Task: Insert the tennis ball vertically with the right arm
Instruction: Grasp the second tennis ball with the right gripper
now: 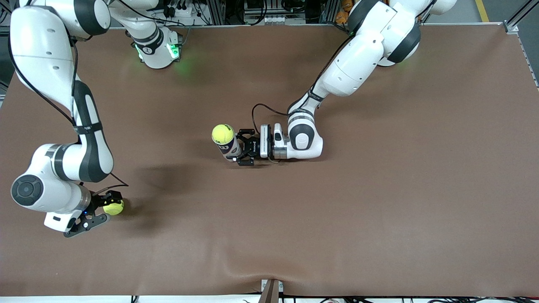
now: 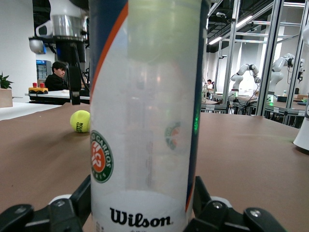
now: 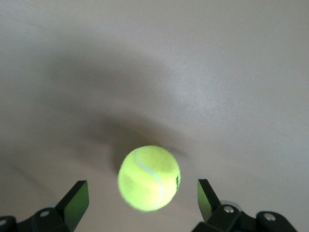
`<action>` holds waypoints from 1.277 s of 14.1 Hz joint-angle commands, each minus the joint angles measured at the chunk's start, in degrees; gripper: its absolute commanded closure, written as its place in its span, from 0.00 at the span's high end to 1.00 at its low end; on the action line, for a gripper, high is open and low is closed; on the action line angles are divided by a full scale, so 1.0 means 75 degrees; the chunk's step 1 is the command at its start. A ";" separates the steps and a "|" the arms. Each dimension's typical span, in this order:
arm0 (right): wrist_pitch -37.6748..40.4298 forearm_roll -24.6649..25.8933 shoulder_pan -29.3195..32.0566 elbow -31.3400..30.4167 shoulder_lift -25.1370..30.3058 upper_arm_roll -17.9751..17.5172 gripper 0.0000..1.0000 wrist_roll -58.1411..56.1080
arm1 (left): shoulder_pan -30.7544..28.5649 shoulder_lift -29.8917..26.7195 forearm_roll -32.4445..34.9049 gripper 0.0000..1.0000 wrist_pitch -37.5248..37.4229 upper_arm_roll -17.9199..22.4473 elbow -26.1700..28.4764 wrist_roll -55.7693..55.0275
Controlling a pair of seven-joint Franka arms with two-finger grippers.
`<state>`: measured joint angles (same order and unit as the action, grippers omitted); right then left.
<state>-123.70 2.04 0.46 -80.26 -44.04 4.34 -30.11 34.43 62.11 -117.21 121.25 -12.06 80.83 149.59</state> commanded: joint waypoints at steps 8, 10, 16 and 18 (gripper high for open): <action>-0.0593 -0.0586 0.0349 0.0201 -0.0619 -0.0146 1.00 -0.0614 | 0.0085 0.0027 -0.0263 0.83 -0.0112 0.0073 -0.0032 0.0247; -0.0581 -0.0810 0.0360 0.0119 -0.0620 -0.0134 1.00 -0.0614 | 0.0073 0.0027 -0.0263 0.83 -0.0112 0.0073 -0.0020 0.0247; 0.0144 -0.0811 0.0337 0.0001 -0.0620 -0.0134 1.00 -0.0017 | 0.0073 0.0039 -0.0252 0.82 -0.0112 0.0073 -0.0020 0.0258; 0.0216 -0.0811 0.0337 0.0002 -0.0620 -0.0134 1.00 0.0007 | 0.0073 0.0039 -0.0251 0.82 -0.0112 0.0073 -0.0008 0.0258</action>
<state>-123.00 -3.56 2.18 -80.61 -48.63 4.21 -31.06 34.44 62.11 -117.21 121.25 -12.05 80.86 149.59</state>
